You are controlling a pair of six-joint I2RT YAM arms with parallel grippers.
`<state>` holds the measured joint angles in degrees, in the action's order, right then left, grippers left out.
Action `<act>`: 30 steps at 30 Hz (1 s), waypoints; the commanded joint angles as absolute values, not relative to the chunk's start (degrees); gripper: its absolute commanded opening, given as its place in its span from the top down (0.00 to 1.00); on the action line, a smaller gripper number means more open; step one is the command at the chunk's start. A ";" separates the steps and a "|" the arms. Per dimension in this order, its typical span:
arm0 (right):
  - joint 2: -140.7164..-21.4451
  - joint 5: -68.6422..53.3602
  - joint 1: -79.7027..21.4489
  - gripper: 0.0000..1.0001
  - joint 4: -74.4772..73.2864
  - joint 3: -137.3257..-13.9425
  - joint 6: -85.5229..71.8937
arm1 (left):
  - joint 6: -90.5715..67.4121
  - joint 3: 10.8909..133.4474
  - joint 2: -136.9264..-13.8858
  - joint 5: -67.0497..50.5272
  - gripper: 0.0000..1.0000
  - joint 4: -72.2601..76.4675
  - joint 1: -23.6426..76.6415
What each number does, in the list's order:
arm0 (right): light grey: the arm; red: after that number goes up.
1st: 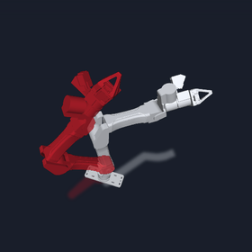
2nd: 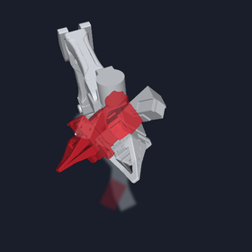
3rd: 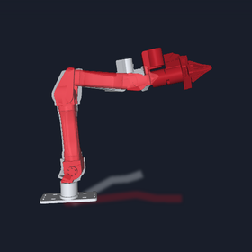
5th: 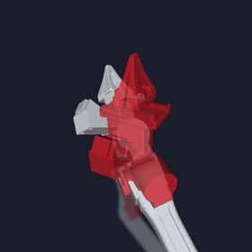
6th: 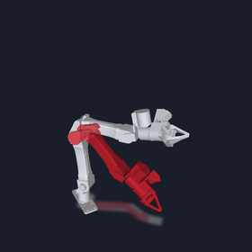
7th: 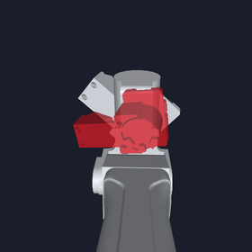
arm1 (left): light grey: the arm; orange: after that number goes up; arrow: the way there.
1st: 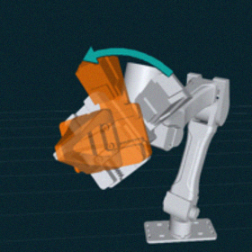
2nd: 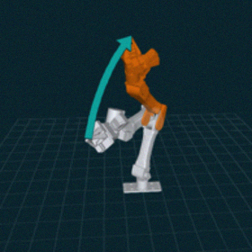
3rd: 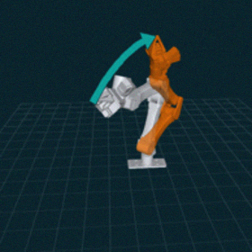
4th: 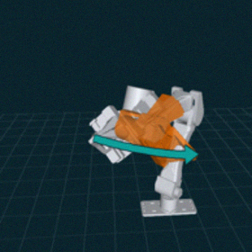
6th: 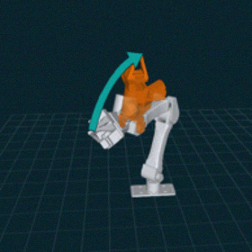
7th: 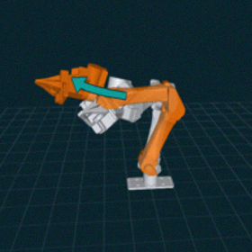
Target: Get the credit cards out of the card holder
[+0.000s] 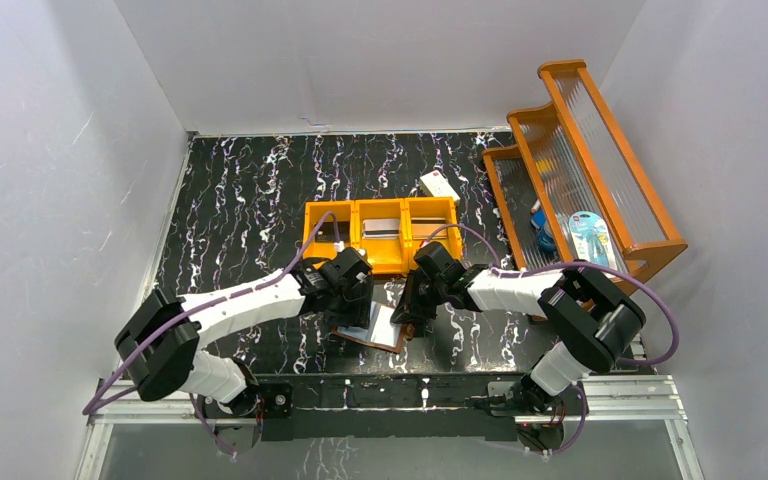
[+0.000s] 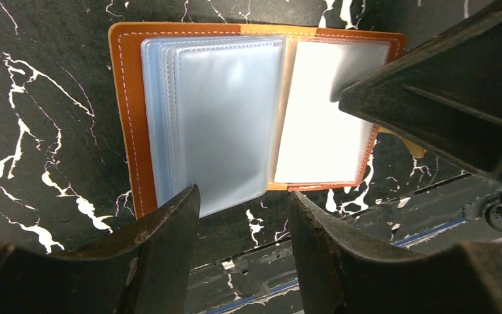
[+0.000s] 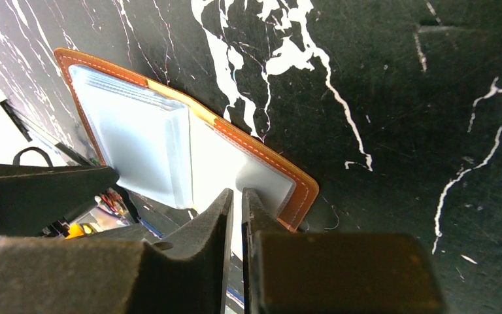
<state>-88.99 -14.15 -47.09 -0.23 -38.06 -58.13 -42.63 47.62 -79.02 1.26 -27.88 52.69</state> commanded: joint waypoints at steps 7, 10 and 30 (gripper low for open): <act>-90.79 -13.83 -47.00 0.81 -0.62 -37.08 -57.13 | -42.65 46.98 -83.12 0.02 0.49 -27.83 52.78; -91.02 -13.98 -47.01 0.81 -0.54 -37.11 -57.11 | -42.07 47.38 -82.38 0.75 0.47 -27.92 52.82; -91.49 -13.89 -47.00 0.81 -1.41 -38.10 -56.51 | -39.47 50.72 -85.27 1.17 0.49 -28.72 52.81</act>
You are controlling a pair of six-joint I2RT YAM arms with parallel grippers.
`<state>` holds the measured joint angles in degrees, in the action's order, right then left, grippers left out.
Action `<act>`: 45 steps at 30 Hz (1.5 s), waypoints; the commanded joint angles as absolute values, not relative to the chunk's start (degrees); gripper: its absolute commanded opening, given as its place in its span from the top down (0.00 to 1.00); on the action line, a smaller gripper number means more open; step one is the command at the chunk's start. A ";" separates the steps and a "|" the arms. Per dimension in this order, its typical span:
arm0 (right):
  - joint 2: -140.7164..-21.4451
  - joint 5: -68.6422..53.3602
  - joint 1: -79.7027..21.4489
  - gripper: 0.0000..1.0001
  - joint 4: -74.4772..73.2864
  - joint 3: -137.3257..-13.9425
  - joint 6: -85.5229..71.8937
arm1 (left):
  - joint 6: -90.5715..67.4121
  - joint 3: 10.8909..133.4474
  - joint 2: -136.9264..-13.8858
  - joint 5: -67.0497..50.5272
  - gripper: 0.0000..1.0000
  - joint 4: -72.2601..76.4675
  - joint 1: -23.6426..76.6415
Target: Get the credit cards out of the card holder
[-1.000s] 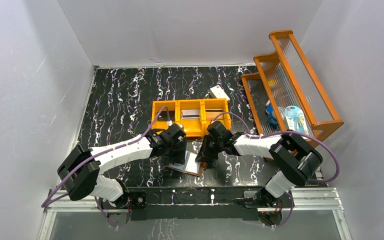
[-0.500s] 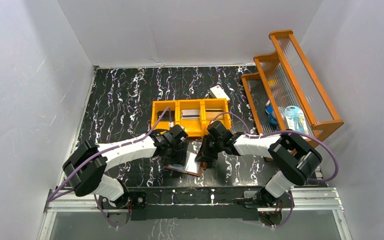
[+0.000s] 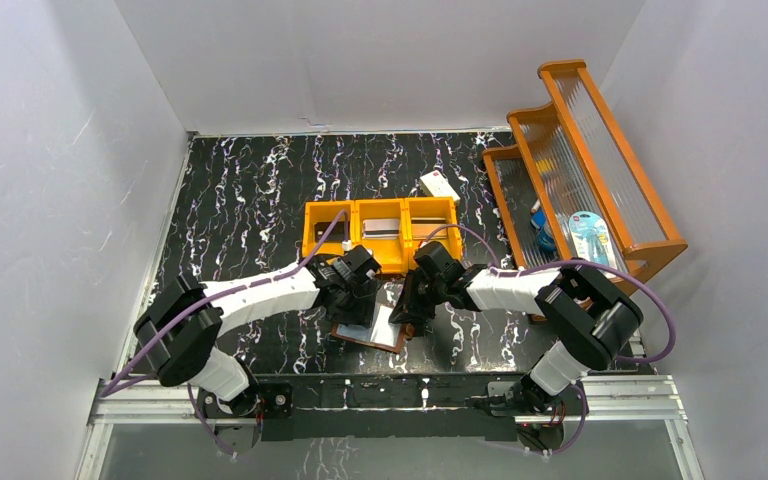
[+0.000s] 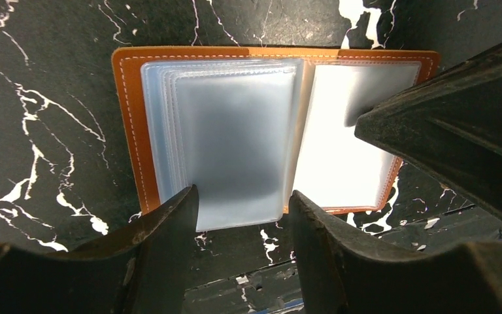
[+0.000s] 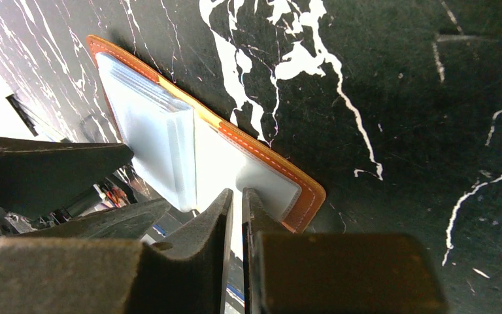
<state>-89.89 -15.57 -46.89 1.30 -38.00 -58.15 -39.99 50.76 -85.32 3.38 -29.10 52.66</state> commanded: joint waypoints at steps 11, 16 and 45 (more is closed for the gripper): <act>-91.72 -14.32 -47.01 0.81 -1.11 -37.95 -56.18 | -40.52 48.48 -88.96 -6.24 0.47 -23.94 52.73; -91.76 -14.72 -47.00 0.80 -0.59 -37.91 -56.32 | -41.63 47.51 -87.64 -9.88 0.46 -19.50 52.74; -95.71 -9.41 -50.31 0.39 -10.49 -48.20 -53.16 | -42.10 44.18 -79.93 -9.44 0.51 -16.37 52.73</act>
<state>-93.06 -16.97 -48.14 -3.42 -45.36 -55.86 -43.07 44.42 -82.63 -8.82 -17.98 52.56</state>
